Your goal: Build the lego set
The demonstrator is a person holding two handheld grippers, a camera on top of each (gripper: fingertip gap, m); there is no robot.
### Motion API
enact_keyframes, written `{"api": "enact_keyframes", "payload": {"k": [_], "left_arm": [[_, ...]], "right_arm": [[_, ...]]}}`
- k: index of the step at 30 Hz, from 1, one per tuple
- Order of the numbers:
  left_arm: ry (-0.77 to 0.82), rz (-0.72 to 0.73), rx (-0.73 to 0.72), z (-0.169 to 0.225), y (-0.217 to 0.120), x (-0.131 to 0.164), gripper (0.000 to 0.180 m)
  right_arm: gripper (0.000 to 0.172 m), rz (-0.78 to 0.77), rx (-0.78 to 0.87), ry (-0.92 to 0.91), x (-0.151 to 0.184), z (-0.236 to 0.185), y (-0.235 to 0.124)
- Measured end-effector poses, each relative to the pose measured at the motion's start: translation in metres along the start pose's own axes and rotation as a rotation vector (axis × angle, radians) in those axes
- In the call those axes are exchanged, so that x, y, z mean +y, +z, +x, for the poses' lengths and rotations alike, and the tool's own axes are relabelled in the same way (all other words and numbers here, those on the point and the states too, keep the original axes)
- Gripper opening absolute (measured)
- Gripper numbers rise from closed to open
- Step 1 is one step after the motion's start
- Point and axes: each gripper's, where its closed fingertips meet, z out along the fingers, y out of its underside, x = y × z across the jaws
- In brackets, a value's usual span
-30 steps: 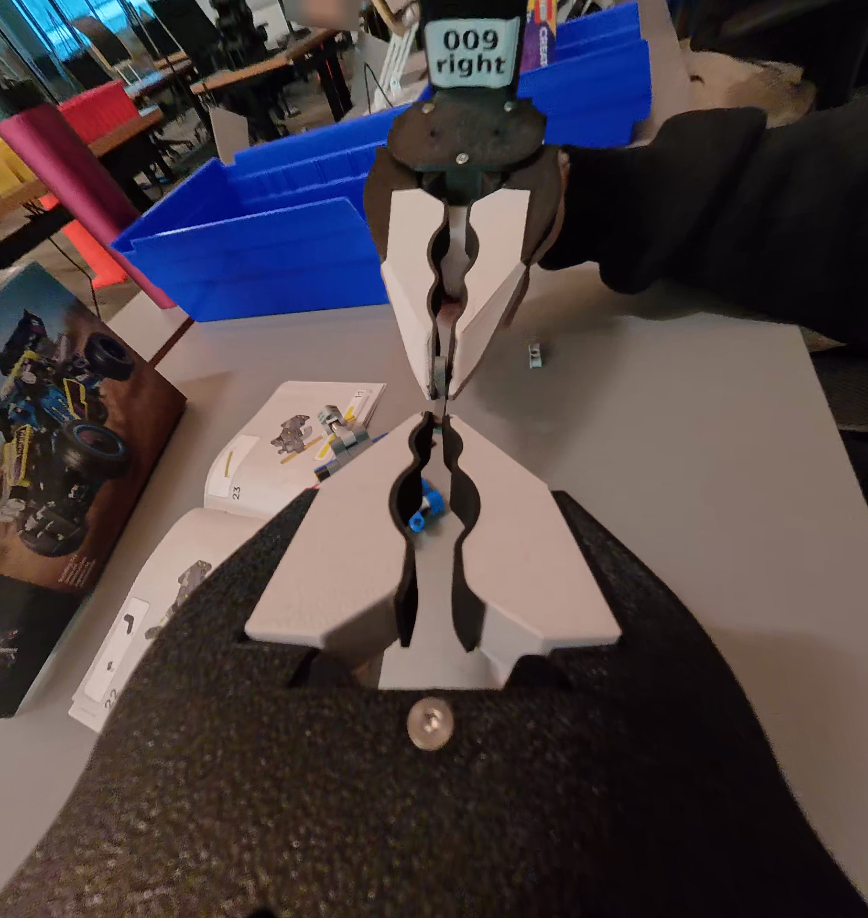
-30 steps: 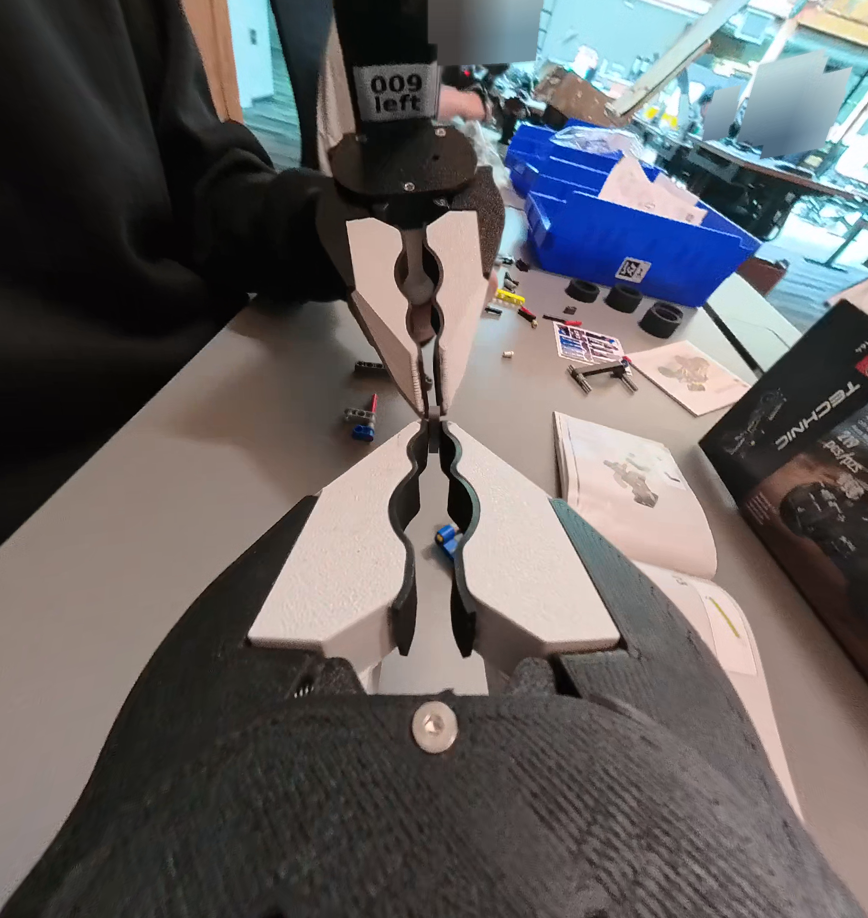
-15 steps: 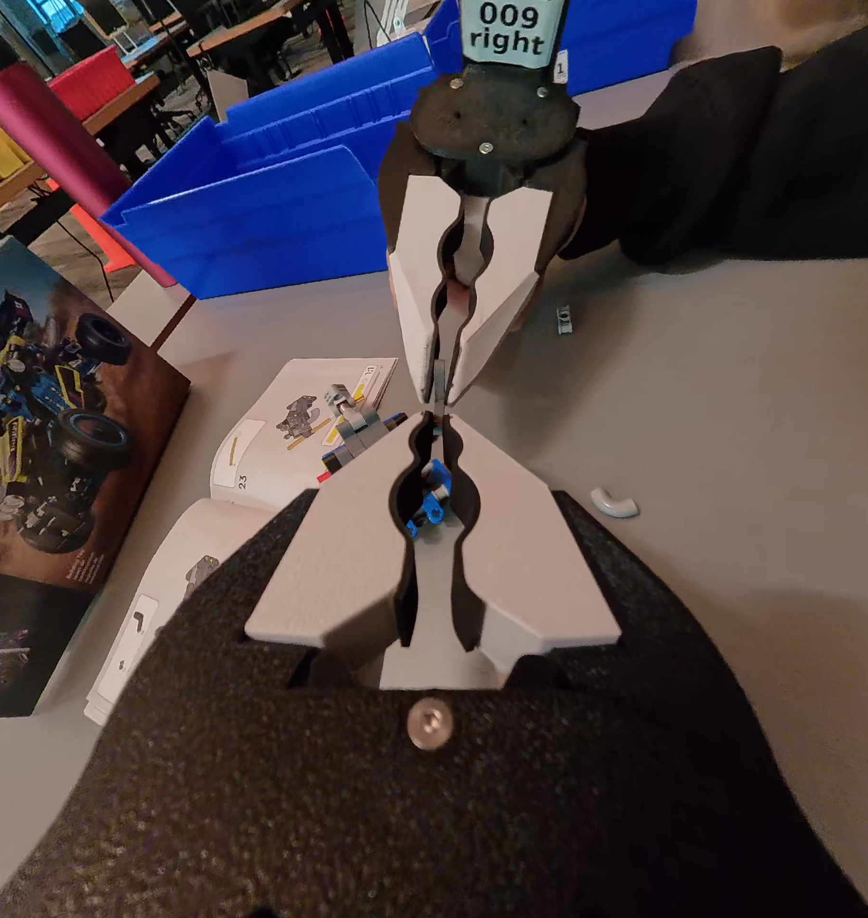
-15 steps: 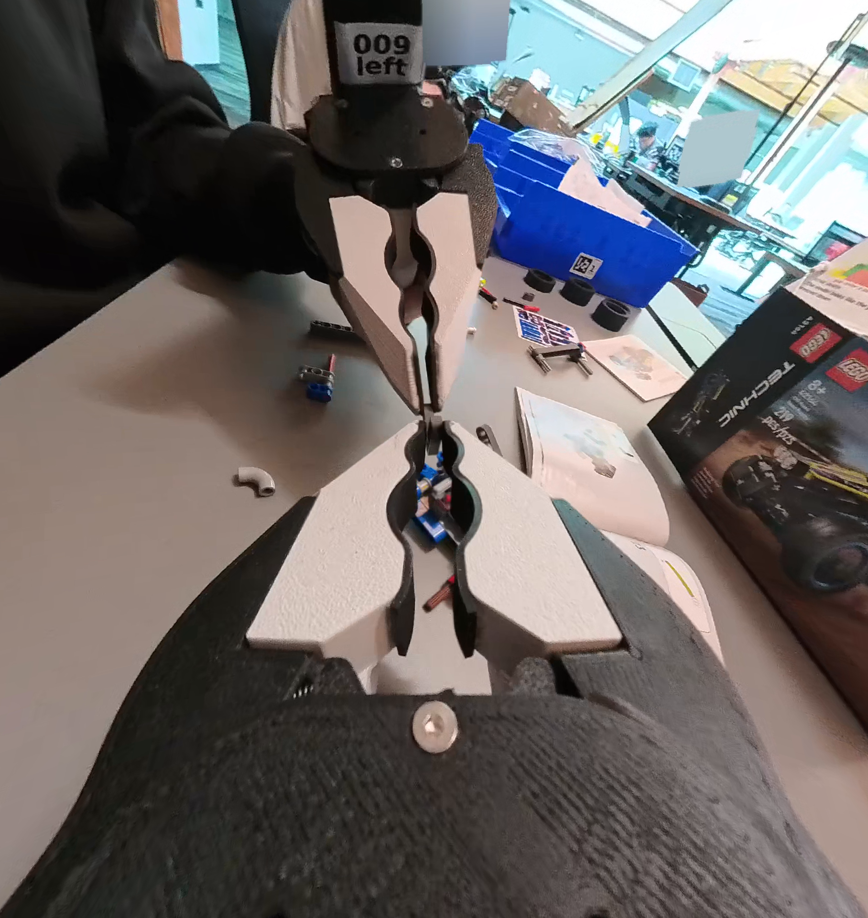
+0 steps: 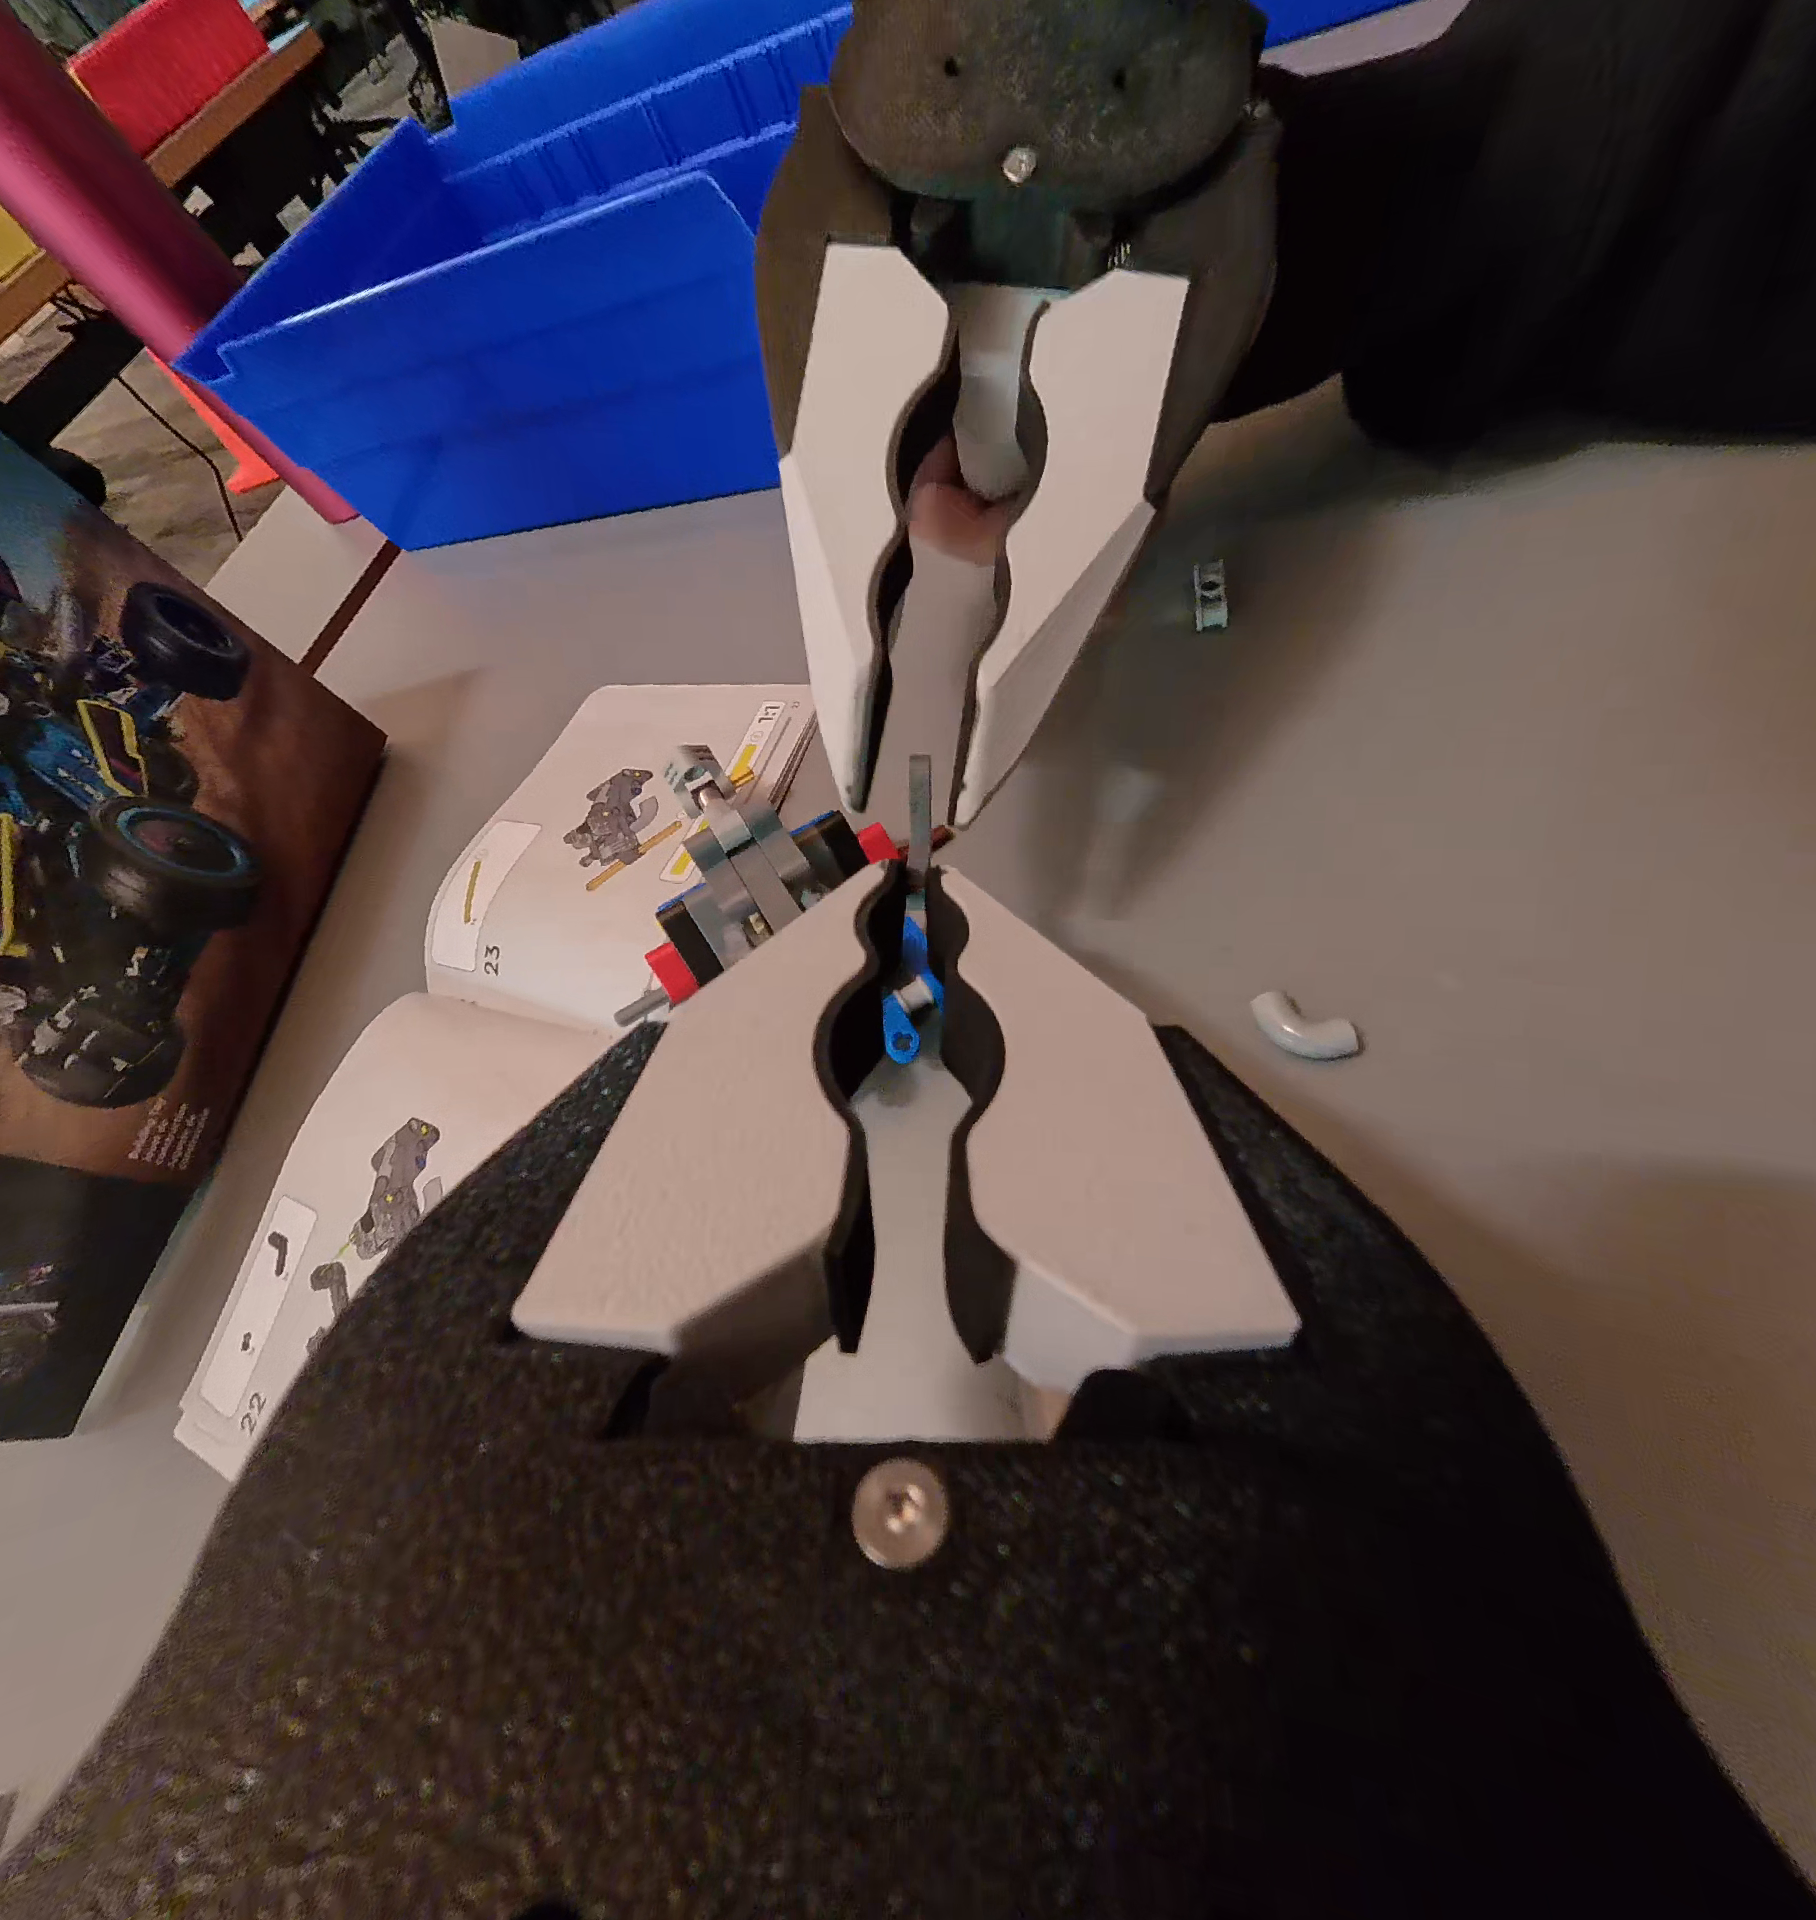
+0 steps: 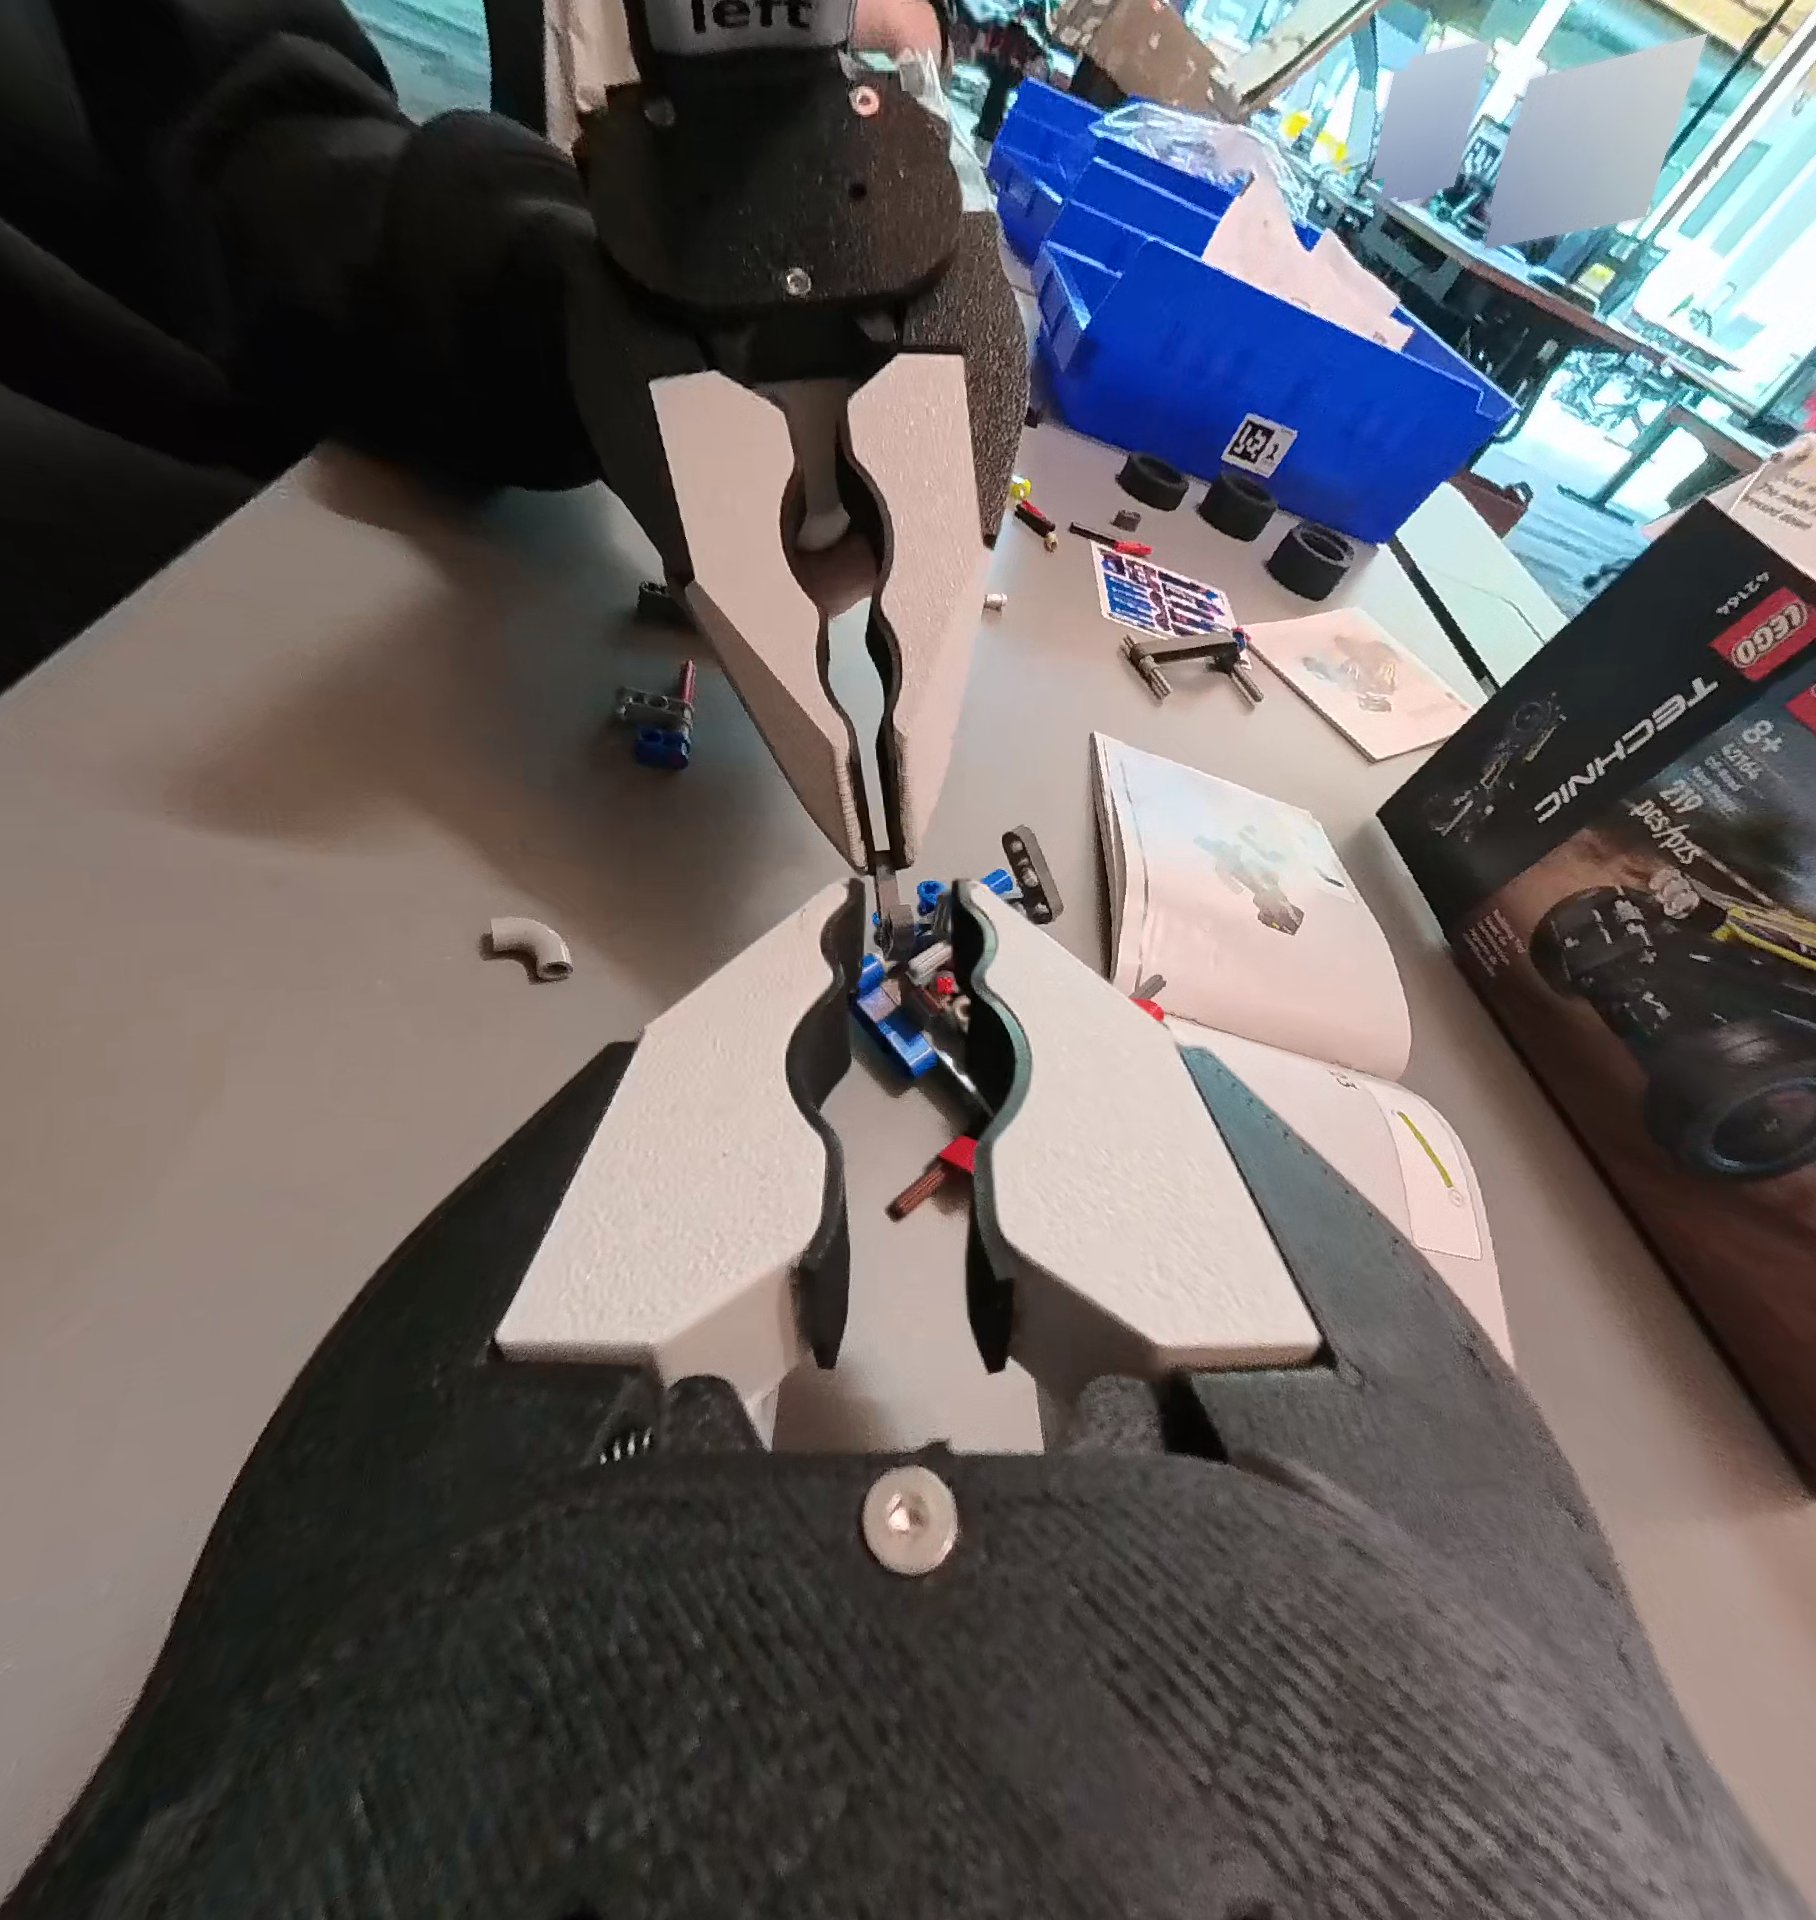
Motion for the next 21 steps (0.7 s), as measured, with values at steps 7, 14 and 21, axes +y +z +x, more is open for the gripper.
{"api": "enact_keyframes", "payload": {"k": [7, 14, 21], "left_arm": [[-0.036, -0.001, -0.001, 0.0, 0.002, -0.001, 0.0], [-0.023, -0.028, -0.032, -0.001, 0.005, 0.001, 0.0], [-0.01, -0.061, -0.051, -0.001, 0.006, 0.005, 0.0]], "right_arm": [[0.002, -0.054, -0.002, -0.041, 0.003, -0.001, 0.001], [0.001, -0.061, 0.007, -0.074, 0.004, 0.0, 0.001], [0.001, -0.063, -0.008, -0.123, 0.01, 0.0, 0.004]]}}
